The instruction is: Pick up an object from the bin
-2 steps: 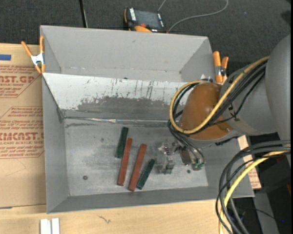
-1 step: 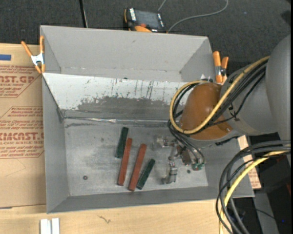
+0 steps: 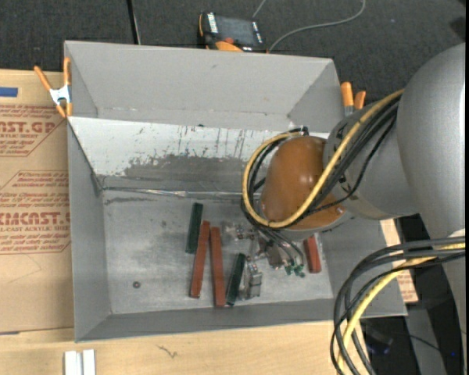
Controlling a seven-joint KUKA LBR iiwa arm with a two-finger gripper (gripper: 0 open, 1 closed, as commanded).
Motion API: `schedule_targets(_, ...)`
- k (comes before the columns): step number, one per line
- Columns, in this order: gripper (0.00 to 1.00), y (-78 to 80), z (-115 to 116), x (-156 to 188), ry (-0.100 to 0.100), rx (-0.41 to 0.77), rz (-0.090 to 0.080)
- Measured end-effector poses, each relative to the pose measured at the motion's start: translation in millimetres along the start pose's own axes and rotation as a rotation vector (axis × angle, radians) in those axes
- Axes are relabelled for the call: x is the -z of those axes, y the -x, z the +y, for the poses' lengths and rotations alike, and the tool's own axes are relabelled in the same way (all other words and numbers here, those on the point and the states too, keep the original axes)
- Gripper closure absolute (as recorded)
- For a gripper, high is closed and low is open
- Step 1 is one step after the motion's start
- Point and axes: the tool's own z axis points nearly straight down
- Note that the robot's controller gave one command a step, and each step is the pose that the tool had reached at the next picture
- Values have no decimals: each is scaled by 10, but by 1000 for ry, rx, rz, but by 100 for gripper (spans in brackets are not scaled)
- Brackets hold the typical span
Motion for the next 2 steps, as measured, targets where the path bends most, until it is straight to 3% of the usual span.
schedule_targets(1,100,-3,-21,1,-2,-3,1)
schedule_targets(2,100,147,-69,1837,-4,10,-12)
